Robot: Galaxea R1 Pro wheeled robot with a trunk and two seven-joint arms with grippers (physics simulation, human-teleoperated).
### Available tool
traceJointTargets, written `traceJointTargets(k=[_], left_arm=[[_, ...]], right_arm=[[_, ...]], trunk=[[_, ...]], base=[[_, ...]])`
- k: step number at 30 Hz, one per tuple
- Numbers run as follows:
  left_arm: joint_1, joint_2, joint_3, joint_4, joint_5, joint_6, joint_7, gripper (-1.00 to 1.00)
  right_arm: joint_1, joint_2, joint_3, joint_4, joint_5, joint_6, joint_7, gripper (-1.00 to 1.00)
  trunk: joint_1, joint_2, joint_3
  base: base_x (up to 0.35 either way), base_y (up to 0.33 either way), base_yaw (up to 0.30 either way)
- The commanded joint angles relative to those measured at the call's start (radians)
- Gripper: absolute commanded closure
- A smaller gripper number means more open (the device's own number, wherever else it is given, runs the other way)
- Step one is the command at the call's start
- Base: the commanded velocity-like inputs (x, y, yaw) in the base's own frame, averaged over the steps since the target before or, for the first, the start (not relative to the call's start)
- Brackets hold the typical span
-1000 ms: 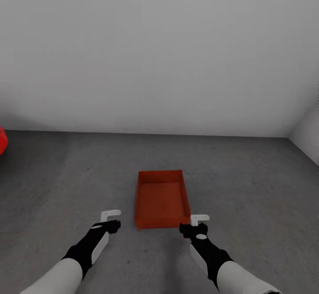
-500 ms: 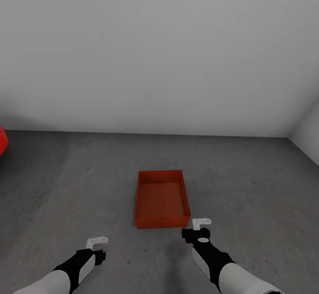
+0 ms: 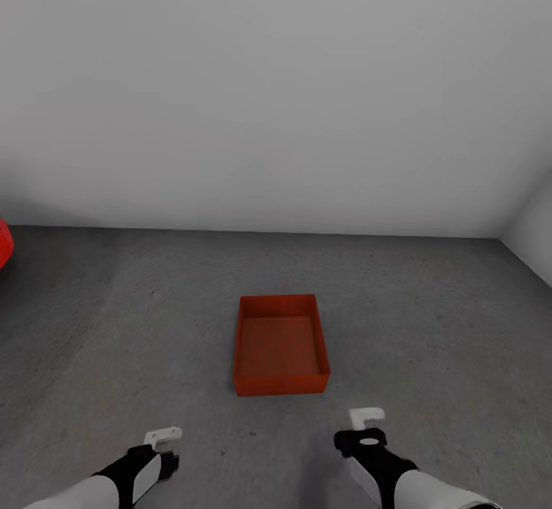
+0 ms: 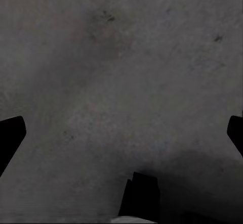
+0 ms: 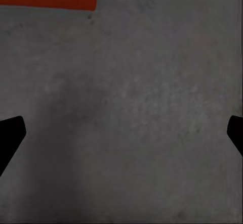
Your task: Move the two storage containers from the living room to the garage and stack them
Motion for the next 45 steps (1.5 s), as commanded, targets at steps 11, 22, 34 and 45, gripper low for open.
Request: traceJointTargets(k=[11, 22, 34, 45], left_arm=[[0.013, 0.013, -0.009, 0.089, 0.013, -0.101, 0.001, -1.0], [0.165, 0.012, -0.01, 0.089, 0.009, -0.2, -0.022, -1.0], [0.249, 0.014, -0.01, 0.09, 0.013, -0.228, -0.216, -1.0], [0.252, 0.014, -0.01, 0.09, 0.012, -0.228, -0.22, -1.0]], right_arm=[[0.17, -0.13, 0.009, 0.119, -0.014, -0.003, 0.137, -1.0], [0.389, -0.158, 0.011, 0.12, -0.008, -0.143, 0.237, -1.0], [0.414, -0.15, 0.012, 0.12, -0.008, -0.162, 0.241, -1.0], [0.414, -0.15, 0.012, 0.12, -0.008, -0.161, 0.242, -1.0]], trunk=[[0.0, 0.0, -0.001], [0.0, 0.0, -0.001], [0.0, 0.0, -0.001], [0.0, 0.0, -0.001]], base=[[0.0, 0.0, 0.0], [0.0, 0.0, 0.0], [0.0, 0.0, 0.0], [0.0, 0.0, 0.0]])
